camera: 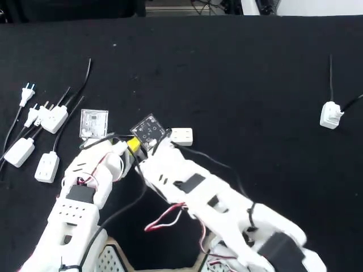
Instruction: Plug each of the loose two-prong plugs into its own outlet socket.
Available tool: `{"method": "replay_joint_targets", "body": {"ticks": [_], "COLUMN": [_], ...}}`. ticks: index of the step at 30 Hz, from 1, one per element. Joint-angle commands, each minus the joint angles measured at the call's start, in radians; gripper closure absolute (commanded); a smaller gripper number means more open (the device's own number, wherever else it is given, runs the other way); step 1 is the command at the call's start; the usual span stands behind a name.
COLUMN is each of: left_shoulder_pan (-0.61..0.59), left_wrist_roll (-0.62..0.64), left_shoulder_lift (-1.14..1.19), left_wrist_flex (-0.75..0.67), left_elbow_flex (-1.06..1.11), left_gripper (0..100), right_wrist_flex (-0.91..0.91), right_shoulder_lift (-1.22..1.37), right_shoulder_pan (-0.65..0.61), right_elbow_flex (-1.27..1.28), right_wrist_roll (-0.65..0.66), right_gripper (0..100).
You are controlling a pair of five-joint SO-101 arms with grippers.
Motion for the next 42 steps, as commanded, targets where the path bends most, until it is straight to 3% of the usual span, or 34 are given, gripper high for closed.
{"method": "replay_joint_targets", "body": {"ticks": [1, 3, 23, 42], "left_shoulder_pan": [-0.050, -0.058, -0.056, -0.056], "left_wrist_roll": [0.103, 0.149, 0.048, 0.048], "left_shoulder_lift": [-0.012, -0.012, -0.002, -0.011], "left_wrist_flex": [-0.060, -0.064, -0.057, -0.057], "left_elbow_flex": [-0.036, -0.038, -0.008, 0.005], "left_gripper": [75, 75, 75, 75], "right_wrist_flex": [0.074, 0.097, 0.100, 0.138], "right_shoulder_lift": [-0.122, -0.136, -0.148, -0.429], "right_shoulder_pan": [-0.048, -0.057, 0.014, 0.051], "right_elbow_flex": [-0.002, -0.001, -0.008, 0.111], "right_wrist_roll": [0.000, 0.002, -0.005, -0.006], "right_gripper": [98.8, 98.8, 98.8, 98.8]}}
